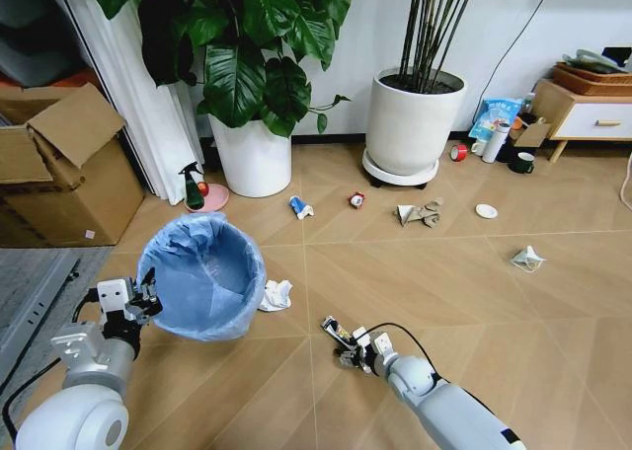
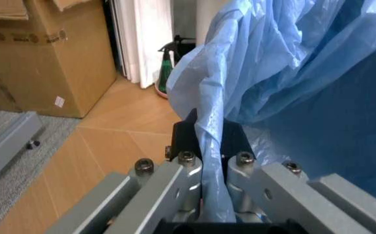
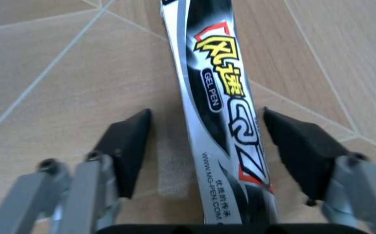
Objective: Pick up the trash bin and place the garbage on the floor into it.
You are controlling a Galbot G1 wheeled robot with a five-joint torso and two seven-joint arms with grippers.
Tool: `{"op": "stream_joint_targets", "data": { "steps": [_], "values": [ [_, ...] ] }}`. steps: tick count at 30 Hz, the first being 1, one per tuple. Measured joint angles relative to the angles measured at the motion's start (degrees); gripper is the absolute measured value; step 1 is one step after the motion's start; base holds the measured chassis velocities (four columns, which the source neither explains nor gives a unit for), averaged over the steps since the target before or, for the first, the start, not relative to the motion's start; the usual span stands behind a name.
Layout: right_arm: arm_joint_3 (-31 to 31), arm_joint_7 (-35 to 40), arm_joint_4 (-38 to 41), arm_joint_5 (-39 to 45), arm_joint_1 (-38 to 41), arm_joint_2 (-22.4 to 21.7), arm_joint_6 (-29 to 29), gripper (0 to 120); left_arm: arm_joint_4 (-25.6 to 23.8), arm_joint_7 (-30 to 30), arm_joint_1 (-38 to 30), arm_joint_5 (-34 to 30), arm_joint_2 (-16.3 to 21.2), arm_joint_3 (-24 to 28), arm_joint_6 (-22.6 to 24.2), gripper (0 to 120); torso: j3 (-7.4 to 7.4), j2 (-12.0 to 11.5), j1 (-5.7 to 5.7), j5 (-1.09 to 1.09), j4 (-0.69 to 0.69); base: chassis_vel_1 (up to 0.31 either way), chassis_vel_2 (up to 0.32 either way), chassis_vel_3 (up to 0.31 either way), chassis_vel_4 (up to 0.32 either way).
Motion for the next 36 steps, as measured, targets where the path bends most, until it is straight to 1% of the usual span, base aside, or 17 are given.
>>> {"op": "stream_joint_targets", "data": {
  "steps": [1,3,5,6,7,11,12,17,22,26,27,29,30,32,33,35,36],
  "values": [
    [0.34,-0.21,-0.2,-0.51,-0.15,0.18,0.28,56,0.0,0.0,-0.02,-0.09,0.12,0.0,0.06,0,0.0,0.0,0.0,0.01,0.0,0.0,0.0,0.0,0.0],
    [0.55,-0.25,-0.27,-0.68,-0.25,0.3,0.39,54,0.0,0.01,-0.03,-0.15,0.21,0.02,0.1,0,0.0,0.0,0.0,-0.01,0.0,0.0,0.0,0.0,0.0],
    [1.28,-0.29,-0.32,-0.97,-0.61,0.64,0.48,43,0.0,0.07,-0.08,-0.28,0.39,0.08,0.16,0,0.0,0.0,0.0,0.0,0.0,0.0,0.0,0.0,0.0],
    [1.46,-0.33,-0.41,-1.04,-0.69,0.76,0.51,40,0.02,0.09,-0.12,-0.3,0.4,0.12,0.17,0,0.0,0.0,0.0,-0.01,0.0,0.0,0.0,0.0,0.0],
    [1.46,-0.33,-0.41,-1.04,-0.69,0.76,0.51,40,0.02,0.09,-0.12,-0.3,0.4,0.12,0.17,0,0.0,0.0,0.0,-0.01,0.0,0.0,0.0,0.0,0.0],
    [2.17,-0.37,-0.88,-1.38,-0.99,1.18,0.92,21,0.05,0.14,-0.16,-0.31,0.43,0.24,0.19,0,0.0,0.01,0.0,0.0,0.0,0.0,0.0,0.0,0.0],
    [2.17,-0.37,-0.88,-1.38,-0.99,1.18,0.92,21,0.05,0.14,-0.16,-0.31,0.43,0.24,0.19,0,0.0,0.01,0.0,0.0,0.0,0.0,0.0,0.0,0.0],
    [2.9,0.21,-0.48,-1.36,-1.37,1.31,1.09,4,0.23,0.21,-0.23,-0.33,0.5,0.33,0.19,0,0.0,0.01,0.0,0.0,0.0,0.0,0.0,0.0,0.0],
    [3.6,1.03,0.69,-0.9,-1.67,1.19,1.18,0,0.23,0.23,-0.29,-0.35,0.52,0.52,0.2,0,0.0,0.01,0.0,0.0,-0.01,0.0,0.0,0.0,0.0],
    [5.14,2.46,4.63,0.69,-1.99,0.74,1.2,0,0.23,0.34,-0.11,-0.36,0.71,0.59,0.3,0,0.0,0.01,0.0,0.0,-0.01,0.0,0.0,0.0,0.0],
    [5.7,2.93,6.75,1.39,-2.01,0.37,1.21,0,0.3,0.42,-0.04,-0.35,0.87,0.63,0.33,0,0.0,0.01,0.0,0.0,0.0,0.0,0.0,0.0,0.0],
    [6.53,4.0,11.36,3.26,-1.88,-1.19,1.1,0,0.77,0.56,-0.03,-0.45,1.4,0.88,0.53,0,0.01,0.0,0.0,0.01,0.0,0.0,0.0,0.0,0.0],
    [6.53,4.0,11.36,3.26,-1.88,-1.19,1.1,0,0.77,0.56,-0.03,-0.45,1.4,0.88,0.53,0,0.01,0.0,0.0,0.01,0.0,0.0,0.0,0.0,0.0],
    [7.17,4.94,16.14,5.58,-1.12,-3.38,0.5,0,1.59,0.55,-0.32,-1.01,2.4,1.45,1.14,0,0.0,0.01,0.0,0.0,0.01,0.0,0.0,0.0,0.0],
    [7.17,4.94,16.14,5.58,-1.12,-3.38,0.5,0,1.59,0.55,-0.32,-1.01,2.4,1.45,1.14,0,0.0,0.01,0.0,0.0,0.01,0.0,0.0,0.0,0.0],
    [7.3,5.99,22.13,8.78,0.69,-6.87,-0.26,0,2.91,0.4,-1.08,-2.07,3.92,2.24,2.28,0,0.01,0.0,0.0,0.0,-0.02,0.0,0.0,0.0,0.0],
    [7.02,6.31,23.77,9.66,1.58,-7.71,-0.48,0,3.29,0.38,-1.34,-2.49,4.36,2.47,2.76,0,0.0,0.01,0.0,-0.01,-0.02,0.0,0.0,0.0,0.0]
  ]
}}
